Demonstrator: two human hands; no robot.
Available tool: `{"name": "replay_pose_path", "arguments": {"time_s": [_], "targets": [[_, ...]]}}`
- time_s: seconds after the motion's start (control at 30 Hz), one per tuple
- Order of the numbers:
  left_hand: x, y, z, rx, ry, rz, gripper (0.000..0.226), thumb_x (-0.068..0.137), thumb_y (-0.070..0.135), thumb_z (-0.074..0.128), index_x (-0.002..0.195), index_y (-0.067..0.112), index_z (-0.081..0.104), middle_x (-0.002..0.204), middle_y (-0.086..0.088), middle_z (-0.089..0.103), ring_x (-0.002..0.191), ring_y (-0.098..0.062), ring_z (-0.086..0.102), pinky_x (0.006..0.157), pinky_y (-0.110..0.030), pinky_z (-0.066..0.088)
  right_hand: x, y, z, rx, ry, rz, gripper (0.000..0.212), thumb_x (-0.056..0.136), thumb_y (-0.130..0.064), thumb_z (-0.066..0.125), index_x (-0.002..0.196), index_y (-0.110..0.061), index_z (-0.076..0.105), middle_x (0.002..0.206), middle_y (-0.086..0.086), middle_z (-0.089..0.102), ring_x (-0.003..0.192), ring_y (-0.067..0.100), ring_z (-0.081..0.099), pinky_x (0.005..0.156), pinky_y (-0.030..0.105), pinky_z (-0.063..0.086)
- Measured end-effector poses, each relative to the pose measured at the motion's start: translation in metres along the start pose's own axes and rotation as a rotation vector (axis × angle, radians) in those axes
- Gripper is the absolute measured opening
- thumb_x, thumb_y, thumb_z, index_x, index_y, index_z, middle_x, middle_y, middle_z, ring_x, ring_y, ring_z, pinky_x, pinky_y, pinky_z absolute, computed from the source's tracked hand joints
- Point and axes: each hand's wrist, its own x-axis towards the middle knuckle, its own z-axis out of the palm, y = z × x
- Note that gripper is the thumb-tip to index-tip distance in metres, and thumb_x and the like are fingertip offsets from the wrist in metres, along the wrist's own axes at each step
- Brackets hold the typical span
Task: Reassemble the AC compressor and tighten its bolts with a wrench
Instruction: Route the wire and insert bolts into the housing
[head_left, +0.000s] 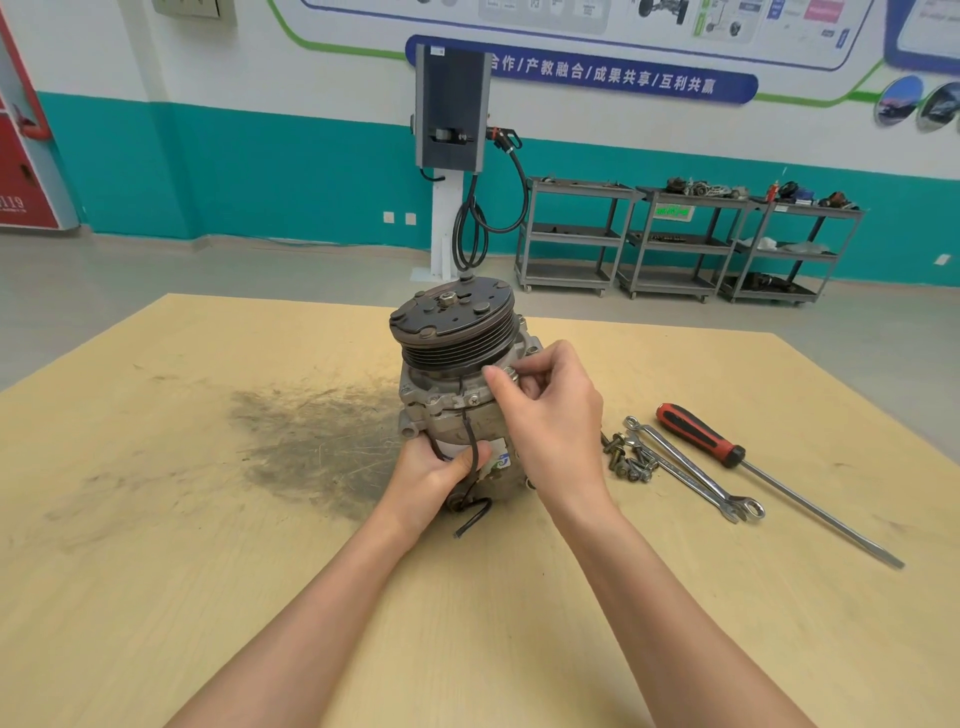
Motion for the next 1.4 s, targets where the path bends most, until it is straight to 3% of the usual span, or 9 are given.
{"name": "replay_pose_path", "arguments": {"time_s": [0.13, 0.33, 0.47, 0.57, 0.7, 0.83, 1.07, 1.23, 1.4], "targets": [[0.0002, -0.0005, -0.0004, 0.008, -0.001, -0.009, 0.042, 0.079, 0.022, 0.063, 0.118, 0.004, 0.065, 0.117, -0.005, 0.07, 0.112, -0.01, 0.064, 0.099, -0.025, 0.047, -0.0034, 0.0015, -0.0042, 0.017, -0.057, -0.05, 0.007, 0.091, -0.023, 0.066, 0.085, -0.023, 0.061, 0.061, -0.005, 0.045, 0.056, 0.004, 0.04, 0.058, 0.023, 0.038], [-0.0005, 0.0015, 0.0008, 0.008, 0.0, -0.007, 0.041, 0.079, 0.02, 0.062, 0.117, 0.005, 0.065, 0.114, -0.001, 0.07, 0.108, -0.004, 0.064, 0.096, -0.019, 0.046, -0.0009, 0.0023, 0.0008, 0.002, -0.011, -0.021, 0.017, 0.088, -0.019, 0.069, 0.08, -0.013, 0.056, 0.058, -0.01, 0.045, 0.055, 0.003, 0.04, 0.056, 0.02, 0.036], [-0.0012, 0.0024, 0.0016, 0.001, 0.004, 0.004, 0.044, 0.08, 0.02, 0.061, 0.119, -0.001, 0.063, 0.116, -0.007, 0.069, 0.11, -0.008, 0.063, 0.099, -0.024, 0.046, -0.0028, 0.0008, 0.0038, 0.007, 0.045, 0.004, 0.02, 0.085, -0.023, 0.073, 0.08, -0.02, 0.053, 0.06, -0.009, 0.044, 0.055, 0.002, 0.041, 0.054, 0.016, 0.035], [-0.0017, 0.0037, 0.0021, -0.004, -0.002, 0.009, 0.042, 0.08, 0.02, 0.061, 0.119, 0.004, 0.063, 0.12, -0.008, 0.068, 0.111, -0.007, 0.063, 0.099, -0.021, 0.046, -0.0054, 0.0006, -0.0003, 0.042, -0.005, -0.032, 0.007, 0.09, -0.022, 0.067, 0.085, -0.023, 0.061, 0.062, -0.004, 0.047, 0.057, 0.004, 0.043, 0.058, 0.02, 0.04], [-0.0017, 0.0041, 0.0024, -0.015, -0.008, -0.002, 0.04, 0.079, 0.019, 0.062, 0.117, 0.005, 0.063, 0.116, -0.005, 0.069, 0.105, 0.0, 0.065, 0.092, -0.015, 0.046, -0.0035, 0.0001, -0.0023, 0.057, -0.03, -0.006, 0.01, 0.091, -0.018, 0.065, 0.082, -0.016, 0.062, 0.061, -0.003, 0.051, 0.057, 0.006, 0.045, 0.063, 0.034, 0.045], [-0.0011, 0.002, 0.001, -0.017, -0.002, 0.004, 0.042, 0.079, 0.017, 0.062, 0.119, 0.006, 0.062, 0.116, 0.001, 0.069, 0.109, -0.001, 0.064, 0.094, -0.016, 0.045, -0.0022, -0.0008, 0.0027, 0.039, 0.032, 0.01, 0.022, 0.085, -0.019, 0.073, 0.076, -0.014, 0.053, 0.057, -0.008, 0.045, 0.052, 0.002, 0.04, 0.055, 0.019, 0.037], [-0.0013, 0.0005, 0.0002, -0.017, -0.001, -0.01, 0.031, 0.08, 0.018, 0.064, 0.11, 0.018, 0.066, 0.107, 0.015, 0.073, 0.108, -0.001, 0.065, 0.091, -0.013, 0.046, -0.002, -0.0006, -0.005, 0.027, -0.047, -0.001, 0.012, 0.091, -0.023, 0.066, 0.082, -0.03, 0.063, 0.061, -0.008, 0.054, 0.056, 0.0, 0.047, 0.061, 0.021, 0.044], [-0.0011, 0.001, 0.0004, -0.006, -0.004, -0.012, 0.031, 0.08, 0.018, 0.063, 0.111, 0.019, 0.065, 0.106, 0.018, 0.073, 0.107, 0.001, 0.064, 0.091, -0.013, 0.045, -0.0002, -0.0015, 0.0019, -0.002, 0.032, 0.029, 0.019, 0.085, -0.021, 0.072, 0.075, -0.02, 0.057, 0.058, -0.01, 0.05, 0.054, 0.0, 0.046, 0.055, 0.013, 0.038], [-0.0014, -0.0006, 0.0003, 0.004, 0.002, -0.016, 0.031, 0.079, 0.02, 0.063, 0.11, 0.017, 0.067, 0.106, 0.013, 0.072, 0.104, 0.001, 0.065, 0.091, -0.016, 0.045, -0.0037, -0.0019, 0.0009, 0.022, 0.035, 0.016, 0.016, 0.086, -0.025, 0.072, 0.081, -0.024, 0.057, 0.061, -0.009, 0.049, 0.054, 0.001, 0.045, 0.054, 0.014, 0.038]]}}
